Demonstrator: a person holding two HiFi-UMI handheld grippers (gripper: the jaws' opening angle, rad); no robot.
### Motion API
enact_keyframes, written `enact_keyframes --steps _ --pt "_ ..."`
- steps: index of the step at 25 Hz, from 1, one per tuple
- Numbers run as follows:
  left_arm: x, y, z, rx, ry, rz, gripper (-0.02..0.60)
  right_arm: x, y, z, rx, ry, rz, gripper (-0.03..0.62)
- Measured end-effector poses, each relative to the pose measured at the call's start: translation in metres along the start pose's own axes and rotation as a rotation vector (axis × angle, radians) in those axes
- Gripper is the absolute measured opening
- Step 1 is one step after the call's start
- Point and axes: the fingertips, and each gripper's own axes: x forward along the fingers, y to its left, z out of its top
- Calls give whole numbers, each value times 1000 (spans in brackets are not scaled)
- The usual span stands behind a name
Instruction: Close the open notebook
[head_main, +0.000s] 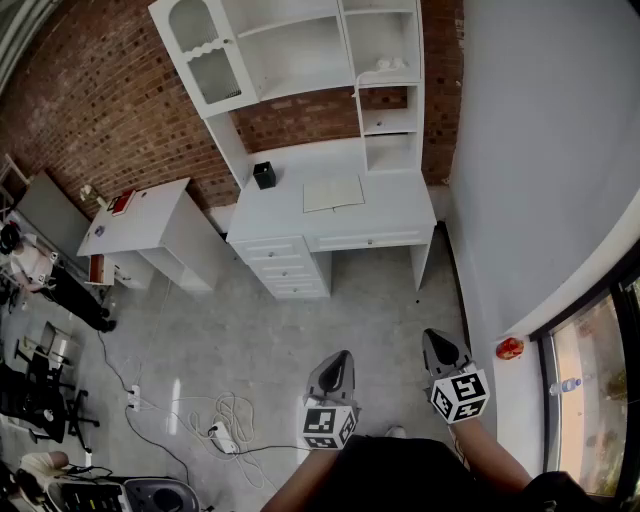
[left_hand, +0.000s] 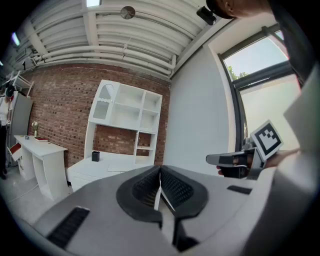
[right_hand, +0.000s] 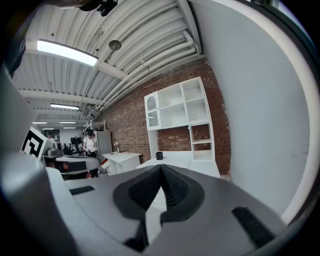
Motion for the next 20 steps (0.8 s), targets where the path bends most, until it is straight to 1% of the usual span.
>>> enact_keyframes --steps 6,8,14,20 --pt "-1 5 9 25 -17 0 9 -1 4 5 -25 6 3 -2" --pt "-2 6 9 22 -19 1 9 -1 6 5 -35 2 10 -2" --pt "-13 6 8 11 -18 8 9 -7 17 2 -11 7 39 -2" --pt "-24 5 4 -1 -12 7 9 -14 25 1 -12 -1 49 -2"
